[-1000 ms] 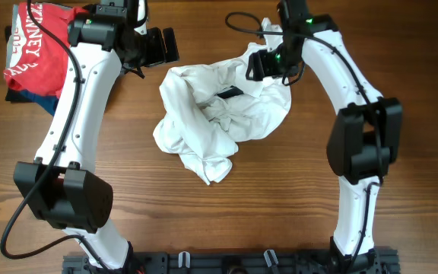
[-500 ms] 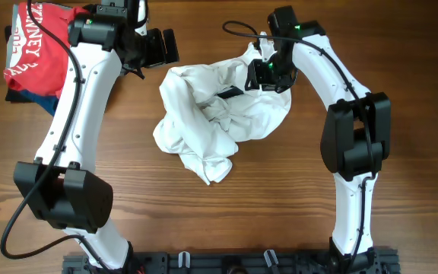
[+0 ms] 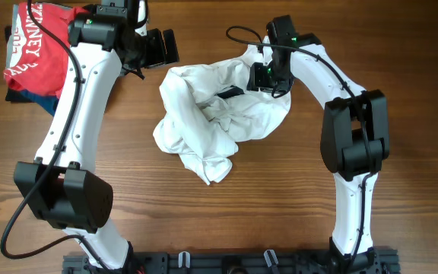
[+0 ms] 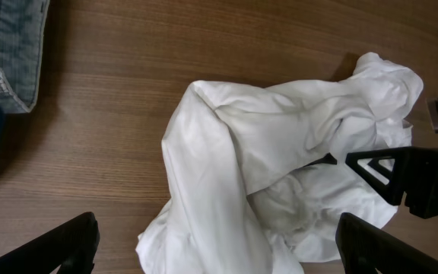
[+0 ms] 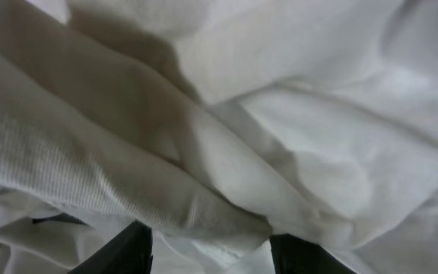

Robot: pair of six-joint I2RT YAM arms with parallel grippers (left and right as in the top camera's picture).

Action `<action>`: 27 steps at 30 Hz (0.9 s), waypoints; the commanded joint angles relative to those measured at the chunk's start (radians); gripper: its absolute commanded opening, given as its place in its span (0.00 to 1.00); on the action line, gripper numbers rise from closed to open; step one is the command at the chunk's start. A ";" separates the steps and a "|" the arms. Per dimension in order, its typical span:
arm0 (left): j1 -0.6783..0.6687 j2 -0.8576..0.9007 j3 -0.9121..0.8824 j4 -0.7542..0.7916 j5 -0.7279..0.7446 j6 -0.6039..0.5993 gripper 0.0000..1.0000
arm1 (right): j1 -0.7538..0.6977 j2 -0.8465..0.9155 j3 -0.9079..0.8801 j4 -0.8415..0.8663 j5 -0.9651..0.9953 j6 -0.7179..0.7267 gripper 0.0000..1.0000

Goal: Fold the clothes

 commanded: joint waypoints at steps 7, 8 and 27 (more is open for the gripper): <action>0.005 0.015 -0.004 -0.004 -0.010 -0.018 1.00 | 0.003 0.017 0.000 0.027 -0.130 -0.014 0.43; 0.005 0.015 -0.004 -0.004 -0.010 -0.018 1.00 | 0.004 0.017 0.000 0.032 -0.140 -0.014 0.41; 0.004 0.015 -0.004 -0.005 -0.010 -0.018 1.00 | -0.023 -0.045 0.087 0.061 -0.154 -0.012 0.04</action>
